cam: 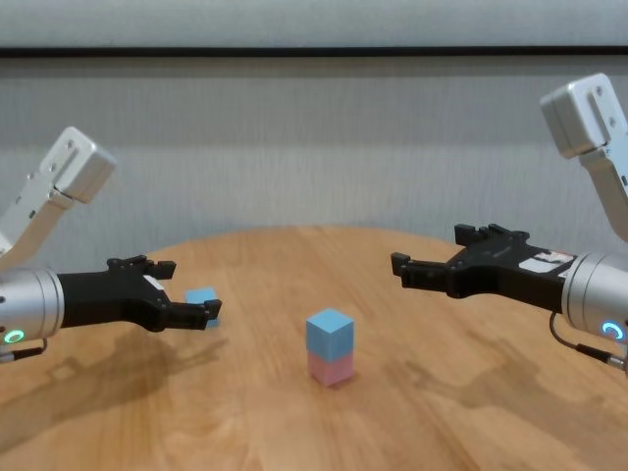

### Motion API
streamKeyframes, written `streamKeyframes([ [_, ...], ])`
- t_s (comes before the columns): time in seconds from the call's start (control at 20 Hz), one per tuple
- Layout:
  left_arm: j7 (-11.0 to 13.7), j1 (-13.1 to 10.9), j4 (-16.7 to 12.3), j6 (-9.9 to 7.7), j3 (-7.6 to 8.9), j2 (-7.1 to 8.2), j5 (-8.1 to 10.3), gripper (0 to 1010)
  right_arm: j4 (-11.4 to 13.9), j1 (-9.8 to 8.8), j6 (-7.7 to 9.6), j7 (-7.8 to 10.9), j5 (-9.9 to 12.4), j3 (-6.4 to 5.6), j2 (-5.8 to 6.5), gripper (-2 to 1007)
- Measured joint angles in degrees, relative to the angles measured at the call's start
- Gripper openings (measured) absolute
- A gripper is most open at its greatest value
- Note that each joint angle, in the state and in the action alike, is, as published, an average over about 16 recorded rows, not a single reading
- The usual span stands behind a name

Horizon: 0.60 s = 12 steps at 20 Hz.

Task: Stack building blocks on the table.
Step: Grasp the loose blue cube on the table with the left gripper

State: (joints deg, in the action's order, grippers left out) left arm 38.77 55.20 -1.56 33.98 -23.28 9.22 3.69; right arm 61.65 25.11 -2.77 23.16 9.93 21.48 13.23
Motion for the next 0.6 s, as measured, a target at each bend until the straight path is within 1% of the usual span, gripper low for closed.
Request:
streamKeyframes([
  [0.3,-0.11,-1.25,-2.64,-1.22,0.15,0.55,0.0,1002,0.01,0.0,-0.04,0.03,0.01,0.0,-0.02,1005],
  [0.6,-0.18,-2.0,-4.2,-1.97,0.26,0.87,-0.02,1003,0.02,0.0,-0.07,0.04,0.03,0.0,-0.04,1004],
])
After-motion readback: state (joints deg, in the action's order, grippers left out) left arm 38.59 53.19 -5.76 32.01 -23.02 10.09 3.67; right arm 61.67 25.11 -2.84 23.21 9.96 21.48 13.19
